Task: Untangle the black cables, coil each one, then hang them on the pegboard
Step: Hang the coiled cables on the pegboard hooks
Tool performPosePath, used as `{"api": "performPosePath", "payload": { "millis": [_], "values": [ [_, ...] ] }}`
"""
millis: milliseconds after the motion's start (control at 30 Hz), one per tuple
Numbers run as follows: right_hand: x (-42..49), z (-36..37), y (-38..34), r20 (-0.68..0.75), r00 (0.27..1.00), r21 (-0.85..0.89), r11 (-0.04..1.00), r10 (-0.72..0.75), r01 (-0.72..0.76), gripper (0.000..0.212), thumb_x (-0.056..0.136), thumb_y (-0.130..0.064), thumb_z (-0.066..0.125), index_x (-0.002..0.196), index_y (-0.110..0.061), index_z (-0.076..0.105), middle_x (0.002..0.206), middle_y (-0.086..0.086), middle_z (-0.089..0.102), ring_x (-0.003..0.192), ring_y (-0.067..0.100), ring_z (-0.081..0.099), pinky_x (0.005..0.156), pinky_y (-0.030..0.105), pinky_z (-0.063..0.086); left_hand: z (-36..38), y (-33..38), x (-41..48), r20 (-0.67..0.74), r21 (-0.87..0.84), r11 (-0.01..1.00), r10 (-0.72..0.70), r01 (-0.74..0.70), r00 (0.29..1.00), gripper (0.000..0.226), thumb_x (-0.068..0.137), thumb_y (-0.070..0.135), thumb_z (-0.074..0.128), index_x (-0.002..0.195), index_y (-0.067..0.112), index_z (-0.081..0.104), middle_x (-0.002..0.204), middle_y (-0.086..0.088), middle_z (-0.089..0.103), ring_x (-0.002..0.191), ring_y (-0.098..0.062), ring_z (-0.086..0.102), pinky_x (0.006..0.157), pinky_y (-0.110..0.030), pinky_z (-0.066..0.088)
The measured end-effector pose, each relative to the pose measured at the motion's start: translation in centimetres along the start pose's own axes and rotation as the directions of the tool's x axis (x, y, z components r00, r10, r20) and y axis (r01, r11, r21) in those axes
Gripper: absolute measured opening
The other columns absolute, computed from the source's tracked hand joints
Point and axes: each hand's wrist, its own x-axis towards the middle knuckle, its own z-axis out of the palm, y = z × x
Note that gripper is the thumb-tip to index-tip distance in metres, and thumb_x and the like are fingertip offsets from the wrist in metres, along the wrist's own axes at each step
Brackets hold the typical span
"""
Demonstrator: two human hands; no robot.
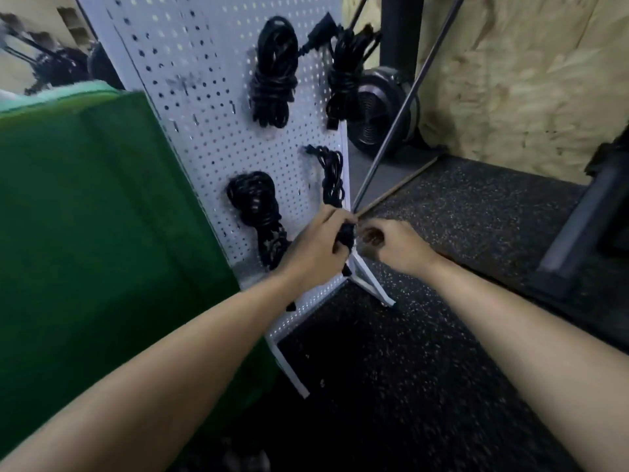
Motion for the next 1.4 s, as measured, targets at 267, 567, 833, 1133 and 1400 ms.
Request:
{"api": "performPosePath", "payload": {
  "millis": [267,567,833,1133,1400],
  "values": [
    [-1.7,8.8,11.4,0.276,0.949,-0.224,0.970,0.154,-0.092,0.036,0.087,-0.026,0.079,0.121,-0.016,0.070,0.117,0.007,0.072,0.110,0.027,0.068,0.092,0.040,0.053,13.5,-7.7,-4.2,0.421,0.174,0.972,-0.216,0.155,0.881,0.038,0.090,0.021,0.066,0.127,0.021,0.059,0.130,-0.003,0.053,0.115,-0.030,0.059,0.092,-0.046,0.054],
    [-1.8,15.7,19.4,0.414,0.859,-0.301,0.936,0.302,-0.184,0.063,0.094,-0.031,0.075,0.150,-0.023,0.047,0.146,0.003,0.051,0.134,0.026,0.051,0.108,0.046,0.048,24.4,-17.0,-7.8,0.510,0.390,0.794,-0.609,0.467,0.608,0.091,0.093,0.041,0.074,0.163,0.020,0.021,0.170,-0.012,0.013,0.156,-0.035,0.017,0.124,-0.057,0.027],
    [-3.6,18.5,23.6,0.440,0.813,-0.306,0.915,0.381,-0.263,0.055,0.097,-0.034,0.070,0.147,-0.025,0.049,0.142,-0.001,0.054,0.129,0.020,0.053,0.108,0.043,0.049,28.3,-21.8,-6.9,0.529,0.462,0.750,-0.662,0.473,0.531,0.113,0.080,0.065,0.079,0.166,0.030,0.014,0.174,-0.009,0.001,0.160,-0.036,0.002,0.125,-0.067,0.009],
    [-3.5,19.0,22.1,0.412,0.822,-0.271,0.914,0.393,-0.301,0.050,0.096,-0.033,0.070,0.142,-0.023,0.054,0.137,-0.001,0.057,0.126,0.020,0.056,0.107,0.044,0.050,29.3,-19.2,-8.0,0.416,0.421,0.786,-0.611,0.453,0.673,0.068,0.086,0.049,0.076,0.141,0.024,0.044,0.140,-0.008,0.049,0.120,-0.031,0.056,0.096,-0.049,0.054],
    [-3.4,18.4,20.8,0.341,0.815,-0.124,0.882,0.468,-0.454,0.037,0.095,-0.030,0.072,0.130,-0.018,0.065,0.121,0.005,0.069,0.112,0.022,0.065,0.099,0.039,0.054,26.5,-18.2,-7.5,0.414,0.014,0.699,-0.655,0.715,0.633,0.038,0.094,0.036,0.071,0.125,0.017,0.058,0.113,-0.002,0.068,0.101,-0.021,0.066,0.078,-0.029,0.053]
  ]
}}
